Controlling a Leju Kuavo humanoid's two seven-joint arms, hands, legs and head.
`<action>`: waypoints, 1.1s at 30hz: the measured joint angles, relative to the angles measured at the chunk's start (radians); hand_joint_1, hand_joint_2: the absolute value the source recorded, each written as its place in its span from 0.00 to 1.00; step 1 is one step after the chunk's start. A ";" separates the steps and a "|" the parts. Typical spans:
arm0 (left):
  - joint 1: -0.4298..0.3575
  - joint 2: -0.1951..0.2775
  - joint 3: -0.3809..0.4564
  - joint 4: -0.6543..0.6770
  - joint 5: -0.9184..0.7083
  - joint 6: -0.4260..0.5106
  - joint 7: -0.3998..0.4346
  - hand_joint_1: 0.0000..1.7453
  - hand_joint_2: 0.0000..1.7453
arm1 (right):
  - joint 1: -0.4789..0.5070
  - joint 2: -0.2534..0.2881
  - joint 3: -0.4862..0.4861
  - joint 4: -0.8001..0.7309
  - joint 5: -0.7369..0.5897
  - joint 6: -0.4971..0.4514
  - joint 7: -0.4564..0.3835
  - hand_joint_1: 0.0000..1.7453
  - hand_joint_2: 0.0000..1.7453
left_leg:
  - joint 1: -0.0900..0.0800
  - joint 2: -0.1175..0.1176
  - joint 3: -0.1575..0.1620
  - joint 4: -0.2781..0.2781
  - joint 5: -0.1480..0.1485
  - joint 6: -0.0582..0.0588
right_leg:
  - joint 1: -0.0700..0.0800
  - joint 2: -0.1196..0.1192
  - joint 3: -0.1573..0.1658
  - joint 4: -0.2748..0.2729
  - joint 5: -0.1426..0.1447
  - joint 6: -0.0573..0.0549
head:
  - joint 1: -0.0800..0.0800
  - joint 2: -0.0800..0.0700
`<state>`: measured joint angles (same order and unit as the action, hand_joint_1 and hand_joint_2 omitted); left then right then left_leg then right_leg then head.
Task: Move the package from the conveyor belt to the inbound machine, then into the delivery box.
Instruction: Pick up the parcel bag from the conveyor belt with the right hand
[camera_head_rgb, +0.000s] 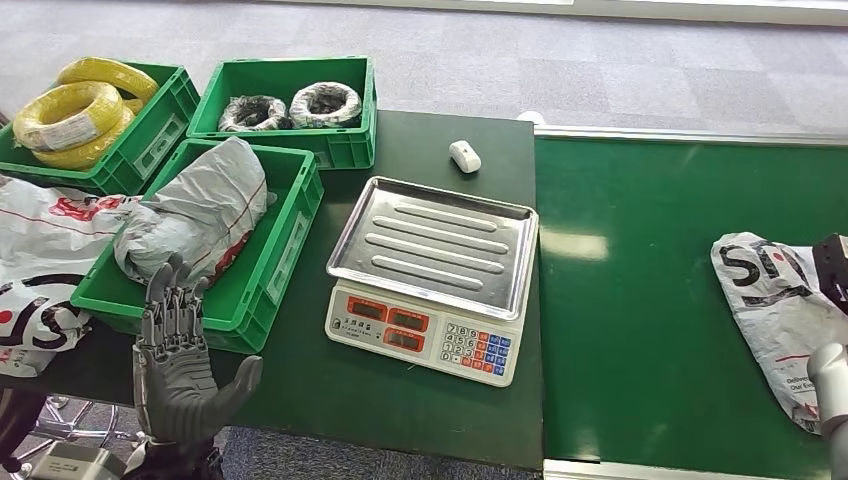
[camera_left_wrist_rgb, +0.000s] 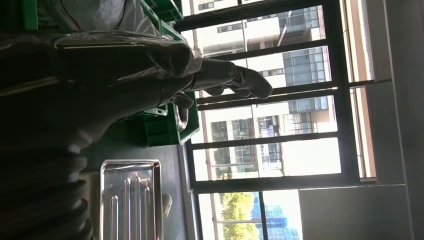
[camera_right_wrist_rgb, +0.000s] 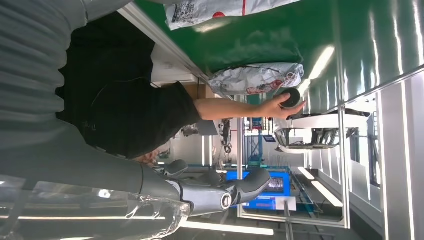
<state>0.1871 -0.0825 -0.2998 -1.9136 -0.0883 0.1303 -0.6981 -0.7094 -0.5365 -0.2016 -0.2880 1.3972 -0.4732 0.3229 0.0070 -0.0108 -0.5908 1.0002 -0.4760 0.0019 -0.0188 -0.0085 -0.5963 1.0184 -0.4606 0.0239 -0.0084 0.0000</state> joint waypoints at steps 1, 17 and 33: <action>0.001 -0.003 0.003 -0.002 -0.002 -0.002 0.000 0.00 1.00 | 0.003 0.005 0.000 0.000 0.003 -0.003 -0.002 0.00 1.00 | 0.000 0.000 0.000 0.000 0.000 0.000 | 0.000 0.000 0.000 0.000 0.000 0.000 | 0.000 0.000; 0.008 -0.018 0.025 -0.014 -0.007 -0.007 0.000 0.00 1.00 | 0.021 0.036 -0.001 0.000 0.017 -0.012 -0.018 0.00 1.00 | 0.000 0.000 0.000 0.000 0.000 0.000 | 0.000 0.000 0.000 0.000 0.000 0.000 | 0.000 0.000; 0.008 -0.035 0.071 -0.024 -0.036 -0.024 0.000 0.00 1.00 | 0.082 0.051 -0.083 0.000 0.077 0.012 0.165 0.00 1.00 | 0.000 0.000 0.000 0.000 0.000 0.000 | 0.000 0.000 0.000 0.000 0.000 0.000 | 0.000 0.000</action>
<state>0.1947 -0.1176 -0.2284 -1.9371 -0.1247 0.1061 -0.6981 -0.6270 -0.4855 -0.2850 -0.2884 1.4741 -0.4609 0.4878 0.0069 -0.0110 -0.5907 1.0003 -0.4761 0.0020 -0.0189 -0.0086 -0.5962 1.0183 -0.4608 0.0238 -0.0086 0.0000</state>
